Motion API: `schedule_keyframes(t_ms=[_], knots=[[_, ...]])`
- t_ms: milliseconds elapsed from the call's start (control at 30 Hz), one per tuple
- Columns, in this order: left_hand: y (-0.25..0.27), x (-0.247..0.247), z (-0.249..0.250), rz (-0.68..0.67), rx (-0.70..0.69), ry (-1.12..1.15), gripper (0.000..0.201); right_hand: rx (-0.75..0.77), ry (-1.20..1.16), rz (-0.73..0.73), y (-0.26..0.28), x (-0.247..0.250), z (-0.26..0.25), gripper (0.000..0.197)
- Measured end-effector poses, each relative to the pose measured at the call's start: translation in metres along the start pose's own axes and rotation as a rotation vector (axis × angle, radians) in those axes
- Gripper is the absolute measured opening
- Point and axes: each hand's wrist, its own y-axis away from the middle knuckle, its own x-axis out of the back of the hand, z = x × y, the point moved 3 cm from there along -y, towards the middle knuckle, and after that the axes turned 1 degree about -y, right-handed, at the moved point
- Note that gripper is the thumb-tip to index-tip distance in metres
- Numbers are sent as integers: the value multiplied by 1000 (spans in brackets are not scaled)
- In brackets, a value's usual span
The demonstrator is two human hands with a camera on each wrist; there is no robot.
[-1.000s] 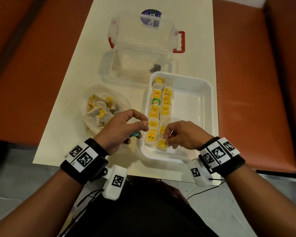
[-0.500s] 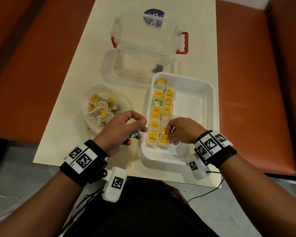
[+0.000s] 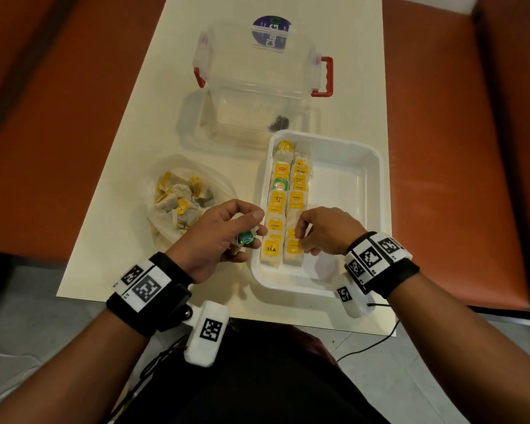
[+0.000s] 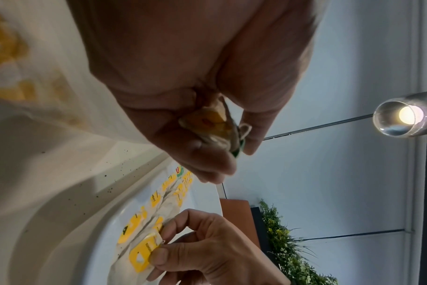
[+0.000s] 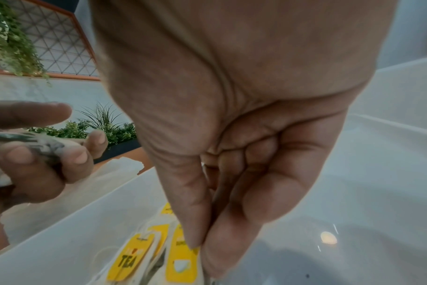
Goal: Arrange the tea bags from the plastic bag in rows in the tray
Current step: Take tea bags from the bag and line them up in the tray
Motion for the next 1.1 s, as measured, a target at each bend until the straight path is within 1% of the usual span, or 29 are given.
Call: schedule_keyframes(t_ms=[167, 267, 333, 400, 467, 567, 733, 833, 1000, 1100], knots=[[-2, 0, -1, -7, 32, 76, 14, -2, -20, 32, 1, 1, 1, 8], [-2, -1, -2, -41, 62, 152, 27, 2, -11, 52, 4, 4, 3, 6], [-3, -1, -3, -63, 64, 170, 37, 3, -12, 66, 8, 6, 4, 9], [-4, -3, -5, -81, 60, 171, 41, 0, -35, 96, 11, 8, 6, 14], [-4, -4, -6, -89, 48, 162, 41, 9, -86, 141, 16, 10, 8, 20], [-5, -6, -8, -108, 26, 179, 44, 65, -195, 190, 28, 12, 5, 22], [-9, -10, -9, -127, 1, 244, 48, 200, -406, 178, 51, 13, -15, 20], [-12, -14, -10, -128, -1, 295, 47, 239, -491, 155, 58, 12, -25, 24], [-15, -20, -9, -73, -2, 356, 29, 255, -554, 134, 61, 5, -32, 29], [-16, -25, -8, -49, 0, 498, 26, 217, -529, 147, 61, 2, -32, 28]])
